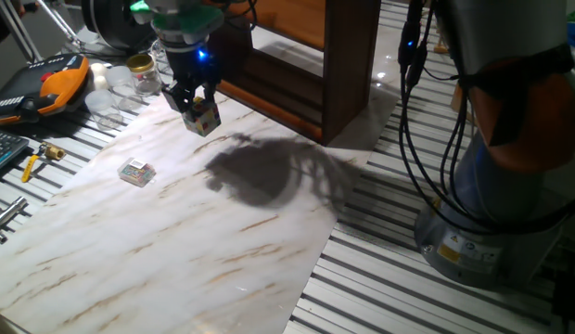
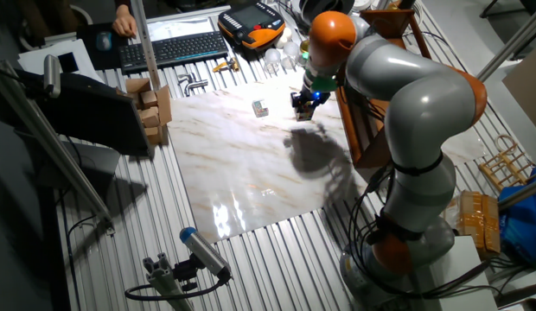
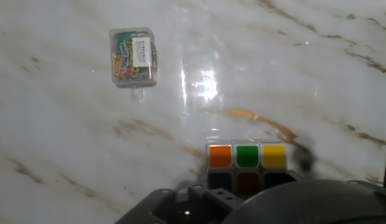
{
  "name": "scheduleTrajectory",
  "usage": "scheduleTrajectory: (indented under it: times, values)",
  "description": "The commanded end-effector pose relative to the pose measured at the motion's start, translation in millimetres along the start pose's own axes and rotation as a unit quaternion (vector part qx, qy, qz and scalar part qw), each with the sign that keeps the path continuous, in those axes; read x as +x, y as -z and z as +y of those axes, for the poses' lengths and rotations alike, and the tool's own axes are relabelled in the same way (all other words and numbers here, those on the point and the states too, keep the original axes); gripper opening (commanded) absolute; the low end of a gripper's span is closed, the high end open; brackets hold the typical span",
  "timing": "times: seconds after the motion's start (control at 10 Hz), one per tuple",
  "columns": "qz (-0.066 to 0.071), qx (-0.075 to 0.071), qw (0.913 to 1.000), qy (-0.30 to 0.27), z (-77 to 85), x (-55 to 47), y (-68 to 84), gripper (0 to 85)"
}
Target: Put the object on the shelf
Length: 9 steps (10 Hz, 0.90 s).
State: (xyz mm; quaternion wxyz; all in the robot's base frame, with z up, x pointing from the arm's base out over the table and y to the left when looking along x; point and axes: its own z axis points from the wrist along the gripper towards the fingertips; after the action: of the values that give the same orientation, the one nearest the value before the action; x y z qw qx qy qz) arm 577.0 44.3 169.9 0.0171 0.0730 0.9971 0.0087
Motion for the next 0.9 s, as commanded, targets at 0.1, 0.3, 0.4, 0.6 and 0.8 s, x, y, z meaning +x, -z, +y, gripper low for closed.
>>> scheduleTrajectory:
  times: [0.1, 0.3, 0.4, 0.6, 0.8]
  values:
    - [0.004, -0.011, 0.9999, 0.012, -0.2, 0.0, -0.1, 0.0]
    - [0.006, -0.005, 0.9997, 0.022, -0.2, 0.0, -0.1, 0.0]
    - [0.007, 0.002, 0.9996, 0.026, -0.2, 0.0, -0.1, 0.0]
    - [0.011, 0.005, 0.9996, 0.027, -12.0, -6.3, 21.1, 0.0]
    - [0.010, 0.010, 0.9994, 0.032, -24.0, -10.7, 44.7, 0.0]
